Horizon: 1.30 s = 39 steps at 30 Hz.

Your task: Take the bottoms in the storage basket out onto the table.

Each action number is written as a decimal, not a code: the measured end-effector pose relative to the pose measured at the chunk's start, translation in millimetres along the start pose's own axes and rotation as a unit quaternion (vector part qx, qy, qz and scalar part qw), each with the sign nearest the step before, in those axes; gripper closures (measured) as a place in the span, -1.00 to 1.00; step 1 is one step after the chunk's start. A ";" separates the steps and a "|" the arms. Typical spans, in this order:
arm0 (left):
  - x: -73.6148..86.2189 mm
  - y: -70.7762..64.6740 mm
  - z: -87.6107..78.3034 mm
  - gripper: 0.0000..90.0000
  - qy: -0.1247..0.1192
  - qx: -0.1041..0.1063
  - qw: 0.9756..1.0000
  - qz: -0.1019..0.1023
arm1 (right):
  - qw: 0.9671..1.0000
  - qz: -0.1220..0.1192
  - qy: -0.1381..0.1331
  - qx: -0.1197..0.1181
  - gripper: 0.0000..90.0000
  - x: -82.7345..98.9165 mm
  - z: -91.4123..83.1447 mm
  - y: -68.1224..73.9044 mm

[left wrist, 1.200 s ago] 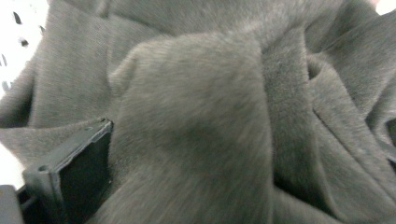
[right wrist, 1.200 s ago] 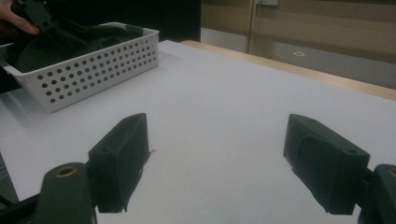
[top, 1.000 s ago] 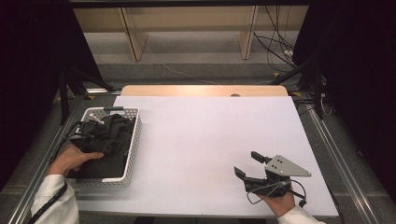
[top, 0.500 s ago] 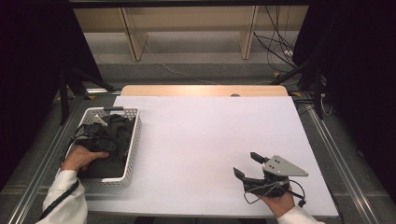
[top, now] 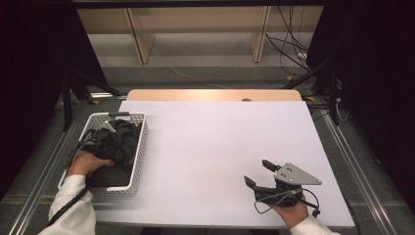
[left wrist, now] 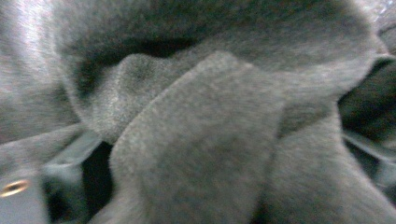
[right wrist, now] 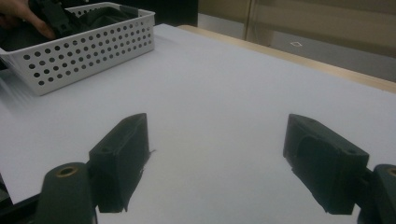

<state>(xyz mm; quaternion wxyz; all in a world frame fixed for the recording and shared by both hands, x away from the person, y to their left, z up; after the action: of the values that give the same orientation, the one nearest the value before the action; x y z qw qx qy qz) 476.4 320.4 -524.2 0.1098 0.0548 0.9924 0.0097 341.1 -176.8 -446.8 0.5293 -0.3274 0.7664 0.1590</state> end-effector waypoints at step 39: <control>2.5 -15.4 0.7 -1.00 -0.002 0.053 0.998 0.028 | 1.000 -0.004 0.002 -0.001 -0.45 0.3 1.6 -1.0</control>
<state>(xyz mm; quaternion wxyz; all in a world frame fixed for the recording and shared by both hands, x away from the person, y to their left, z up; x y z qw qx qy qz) 472.5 305.3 -525.9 0.1087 0.0888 0.9893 -0.0403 342.8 -176.7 -447.5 0.5279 -0.3312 0.7662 0.1565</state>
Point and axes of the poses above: each handheld gripper's, and its own axes: z roughly forward along the jaws, x roughly out of its underside, y roughly to its left, the point moved 7 cm from there along z, roughly forward along the jaws, and after that the axes turned 6 degrees about -z, right-handed, at the moved point
